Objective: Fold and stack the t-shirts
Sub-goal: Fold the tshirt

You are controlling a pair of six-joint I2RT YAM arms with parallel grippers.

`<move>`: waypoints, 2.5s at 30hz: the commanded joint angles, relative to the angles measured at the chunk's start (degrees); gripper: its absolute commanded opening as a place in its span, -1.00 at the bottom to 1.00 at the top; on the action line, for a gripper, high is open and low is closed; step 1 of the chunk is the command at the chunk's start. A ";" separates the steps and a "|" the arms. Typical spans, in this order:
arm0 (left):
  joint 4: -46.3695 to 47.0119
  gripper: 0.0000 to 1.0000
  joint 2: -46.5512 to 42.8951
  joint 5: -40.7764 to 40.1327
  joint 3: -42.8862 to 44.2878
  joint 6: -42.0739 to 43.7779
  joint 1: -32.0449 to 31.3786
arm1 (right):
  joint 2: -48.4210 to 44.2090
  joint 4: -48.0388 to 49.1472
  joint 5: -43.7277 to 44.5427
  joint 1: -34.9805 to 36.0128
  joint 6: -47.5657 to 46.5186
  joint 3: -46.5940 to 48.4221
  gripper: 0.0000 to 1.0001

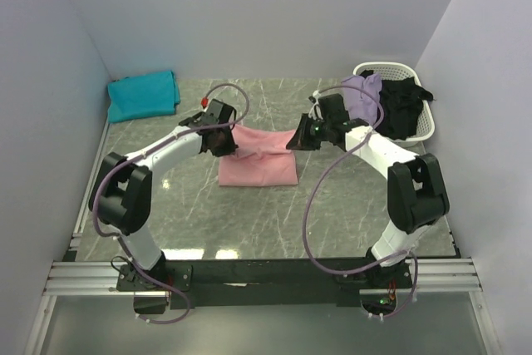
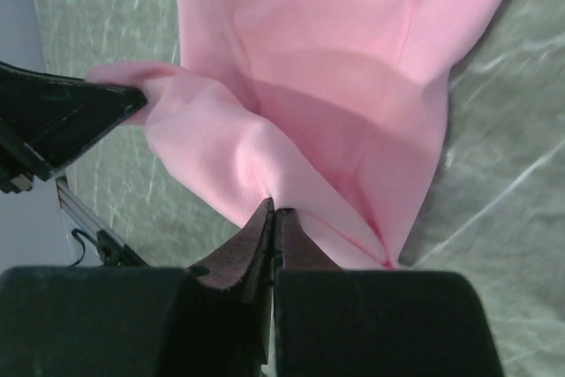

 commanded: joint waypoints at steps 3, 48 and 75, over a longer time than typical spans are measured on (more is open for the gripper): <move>2.47 -0.77 2.57 2.06 9.34 4.92 3.26 | 4.01 -0.62 -1.36 -2.56 -2.69 7.83 -1.00; 22.07 0.99 11.10 26.84 12.87 11.87 12.41 | 21.06 6.50 -2.14 -3.62 -4.36 28.22 0.14; 23.39 0.99 29.20 33.00 28.68 10.02 12.67 | 32.04 2.02 -7.34 -3.09 -3.21 32.87 0.11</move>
